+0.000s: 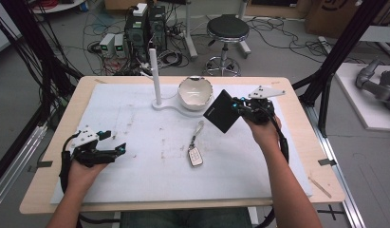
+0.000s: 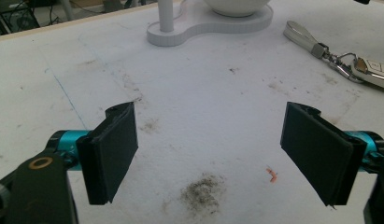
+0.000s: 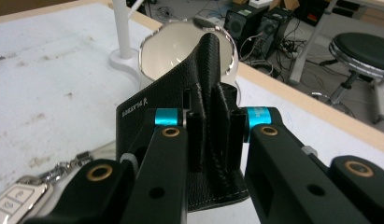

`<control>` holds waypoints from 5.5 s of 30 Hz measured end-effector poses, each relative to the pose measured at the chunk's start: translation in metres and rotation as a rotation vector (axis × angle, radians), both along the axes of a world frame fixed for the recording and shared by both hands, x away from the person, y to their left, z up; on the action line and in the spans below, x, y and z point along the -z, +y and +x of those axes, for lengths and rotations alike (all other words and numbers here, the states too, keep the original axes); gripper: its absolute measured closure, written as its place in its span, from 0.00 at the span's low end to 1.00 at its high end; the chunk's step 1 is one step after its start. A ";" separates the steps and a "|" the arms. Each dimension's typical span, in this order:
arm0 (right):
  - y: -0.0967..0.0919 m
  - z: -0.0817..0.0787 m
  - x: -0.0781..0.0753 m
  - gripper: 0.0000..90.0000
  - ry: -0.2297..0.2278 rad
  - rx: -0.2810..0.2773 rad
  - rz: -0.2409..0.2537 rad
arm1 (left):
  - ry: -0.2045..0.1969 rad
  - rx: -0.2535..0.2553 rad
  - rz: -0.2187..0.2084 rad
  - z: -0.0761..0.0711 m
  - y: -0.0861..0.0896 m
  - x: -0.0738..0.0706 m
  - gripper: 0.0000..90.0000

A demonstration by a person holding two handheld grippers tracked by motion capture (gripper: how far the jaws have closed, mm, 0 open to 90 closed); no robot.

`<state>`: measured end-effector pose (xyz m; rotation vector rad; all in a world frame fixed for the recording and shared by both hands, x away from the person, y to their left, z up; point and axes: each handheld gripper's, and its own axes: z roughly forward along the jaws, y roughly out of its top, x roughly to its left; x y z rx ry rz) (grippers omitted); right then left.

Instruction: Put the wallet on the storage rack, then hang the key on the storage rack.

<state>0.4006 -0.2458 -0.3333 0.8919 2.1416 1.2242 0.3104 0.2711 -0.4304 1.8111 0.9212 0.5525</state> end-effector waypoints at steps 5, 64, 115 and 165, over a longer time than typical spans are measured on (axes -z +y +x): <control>0.013 0.011 -0.014 0.93 -0.013 -0.011 -0.003 | 0.001 0.005 0.004 -0.002 0.001 0.000 0.21; 0.119 0.104 0.006 0.74 -0.067 0.081 -0.197 | 0.003 0.008 -0.003 -0.002 0.007 -0.001 0.21; -0.048 -0.047 0.068 0.24 0.037 0.194 0.109 | 0.007 0.008 0.003 0.005 -0.001 0.004 0.21; -0.045 -0.039 0.069 0.24 0.015 0.211 0.102 | 0.061 0.159 0.021 0.042 -0.125 -0.025 0.21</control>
